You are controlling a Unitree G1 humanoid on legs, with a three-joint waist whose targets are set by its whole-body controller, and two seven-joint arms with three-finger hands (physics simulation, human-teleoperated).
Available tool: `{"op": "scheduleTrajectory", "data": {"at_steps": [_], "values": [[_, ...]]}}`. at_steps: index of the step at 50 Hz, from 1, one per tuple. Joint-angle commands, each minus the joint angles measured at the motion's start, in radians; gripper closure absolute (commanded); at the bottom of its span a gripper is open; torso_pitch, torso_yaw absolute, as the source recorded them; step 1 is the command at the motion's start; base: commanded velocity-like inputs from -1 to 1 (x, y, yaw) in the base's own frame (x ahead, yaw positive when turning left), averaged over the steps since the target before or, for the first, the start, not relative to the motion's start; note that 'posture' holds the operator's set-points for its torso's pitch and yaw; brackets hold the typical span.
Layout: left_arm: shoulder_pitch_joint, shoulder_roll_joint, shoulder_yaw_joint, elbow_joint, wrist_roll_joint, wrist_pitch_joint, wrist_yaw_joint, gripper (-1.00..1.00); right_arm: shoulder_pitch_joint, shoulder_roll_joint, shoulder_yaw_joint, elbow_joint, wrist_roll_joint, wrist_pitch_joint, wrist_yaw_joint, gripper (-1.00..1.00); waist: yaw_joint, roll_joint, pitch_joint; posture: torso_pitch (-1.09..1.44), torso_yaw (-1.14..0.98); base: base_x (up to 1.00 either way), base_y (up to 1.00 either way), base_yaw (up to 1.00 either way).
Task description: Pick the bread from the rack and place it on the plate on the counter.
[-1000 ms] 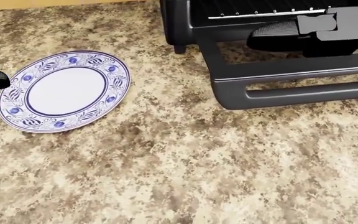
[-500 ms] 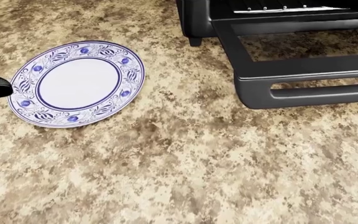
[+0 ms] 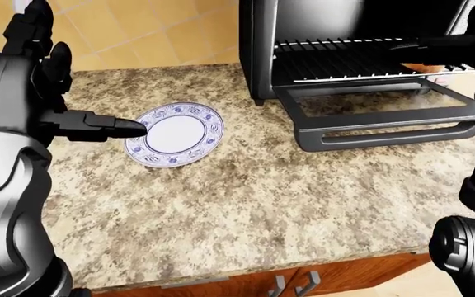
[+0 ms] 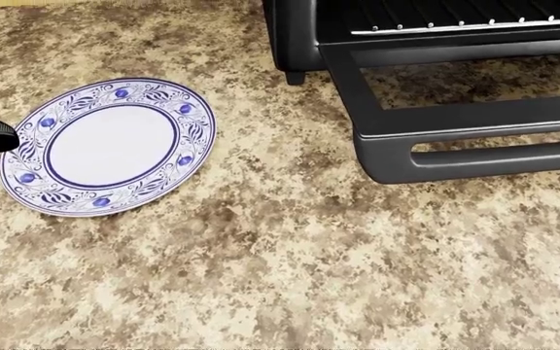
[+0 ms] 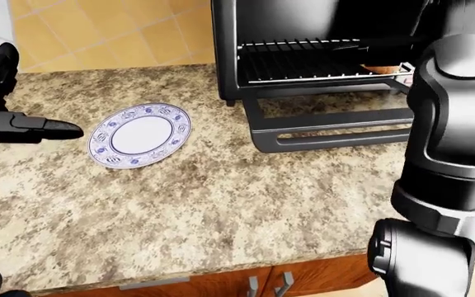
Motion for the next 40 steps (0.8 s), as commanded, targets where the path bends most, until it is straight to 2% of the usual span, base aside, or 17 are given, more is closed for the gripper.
{"op": "scheduleTrajectory", "data": {"at_steps": [1, 14, 19, 31, 40], "values": [[-0.023, 0.014, 0.013, -0.020, 0.005, -0.031, 0.007, -1.00, -0.039, -0.013, -0.008, 0.015, -0.049, -0.064, 0.004, -1.00, -0.001, 0.000, -0.026, 0.00, 0.00, 0.00, 0.00, 0.00], [-0.025, 0.017, 0.014, -0.012, 0.008, -0.033, 0.004, -1.00, -0.094, 0.013, 0.000, 0.272, -0.155, -0.228, -0.028, -1.00, -0.002, 0.005, -0.029, 0.00, 0.00, 0.00, 0.00, 0.00], [-0.031, 0.012, 0.001, 0.005, 0.015, -0.047, 0.008, -1.00, -0.131, 0.016, -0.001, 0.344, -0.151, -0.251, -0.061, -1.00, -0.001, 0.005, -0.029, 0.00, 0.00, 0.00, 0.00, 0.00], [-0.020, 0.012, 0.009, -0.006, 0.015, -0.040, -0.002, -1.00, -0.195, 0.040, 0.026, 0.517, -0.137, -0.355, -0.106, -1.00, -0.002, 0.006, -0.031, 0.00, 0.00, 0.00, 0.00, 0.00], [-0.012, 0.007, 0.007, -0.001, 0.022, -0.051, -0.002, -1.00, -0.224, 0.043, 0.030, 0.578, -0.121, -0.382, -0.102, -1.00, -0.001, 0.007, -0.032, 0.00, 0.00, 0.00, 0.00, 0.00]]}}
